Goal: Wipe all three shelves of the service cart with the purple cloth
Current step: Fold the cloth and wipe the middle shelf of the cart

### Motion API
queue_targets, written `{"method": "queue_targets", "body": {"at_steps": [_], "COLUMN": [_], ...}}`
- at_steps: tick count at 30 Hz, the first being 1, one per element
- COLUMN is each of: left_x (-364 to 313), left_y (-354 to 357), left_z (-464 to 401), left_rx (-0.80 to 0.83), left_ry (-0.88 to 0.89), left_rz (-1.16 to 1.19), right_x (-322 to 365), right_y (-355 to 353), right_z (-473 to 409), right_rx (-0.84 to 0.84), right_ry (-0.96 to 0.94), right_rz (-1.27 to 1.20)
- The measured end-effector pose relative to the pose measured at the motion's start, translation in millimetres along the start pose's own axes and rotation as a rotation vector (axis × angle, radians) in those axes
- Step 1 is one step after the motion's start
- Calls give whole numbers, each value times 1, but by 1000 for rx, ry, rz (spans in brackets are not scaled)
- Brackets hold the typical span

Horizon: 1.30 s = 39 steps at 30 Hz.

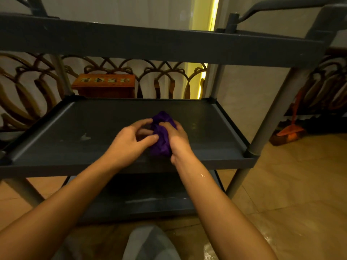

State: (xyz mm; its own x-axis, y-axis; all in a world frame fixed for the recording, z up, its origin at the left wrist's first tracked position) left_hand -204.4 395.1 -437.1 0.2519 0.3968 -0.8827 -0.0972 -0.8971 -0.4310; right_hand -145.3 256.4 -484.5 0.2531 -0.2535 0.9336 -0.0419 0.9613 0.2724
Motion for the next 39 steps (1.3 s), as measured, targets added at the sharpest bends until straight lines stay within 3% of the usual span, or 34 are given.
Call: {"method": "queue_targets", "body": {"at_steps": [4,7,10,14,16,19,23,29,34,39], "left_x": [21,60,88,115,129,145,164,192,200,211], "left_y": [-30,-54,-60,-61,-78,-121,-163,-194,-201,-203], "left_z": [6,13,10,15,23,31,51,75,64,63], "left_rx": [-282,-359,-323,-97,-62,-70,-126,-9,193,195], "left_ry": [33,-73,-167,-245,-296,-509,-741,-879,-822,-824], "left_rz": [-227,-551,-752,-1058,-1098,-1077,-1051,-995,-958,-977], "right_x": [10,31,58,72,66,39,32,26,24,8], "right_y": [-22,-57,-98,-123,-137,-147,-147,-141,-115,-38], "right_z": [-12,-22,-35,-60,-71,-82,-83,-87,-87,-101], "right_rx": [-9,-47,-161,-287,-298,-200,-325,-186,-260,-256], "right_ry": [-53,-97,-210,-272,-185,40,-38,-48,-204,-205], "right_rz": [94,166,495,1083,1190,1395,1656,1473,1368,1268]}}
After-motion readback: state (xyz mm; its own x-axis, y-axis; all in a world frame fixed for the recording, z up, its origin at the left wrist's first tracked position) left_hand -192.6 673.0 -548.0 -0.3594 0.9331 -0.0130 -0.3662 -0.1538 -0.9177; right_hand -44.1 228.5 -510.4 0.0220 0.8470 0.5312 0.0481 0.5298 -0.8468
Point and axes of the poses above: each hand's wrist, its own z-axis away from the middle knuckle, its own y-axis out of the palm, x = y × z, the point moved 5 cm from there along -z, towards the middle knuckle, and after that the axes turned 6 degrees about x, right-handed, at the moved point
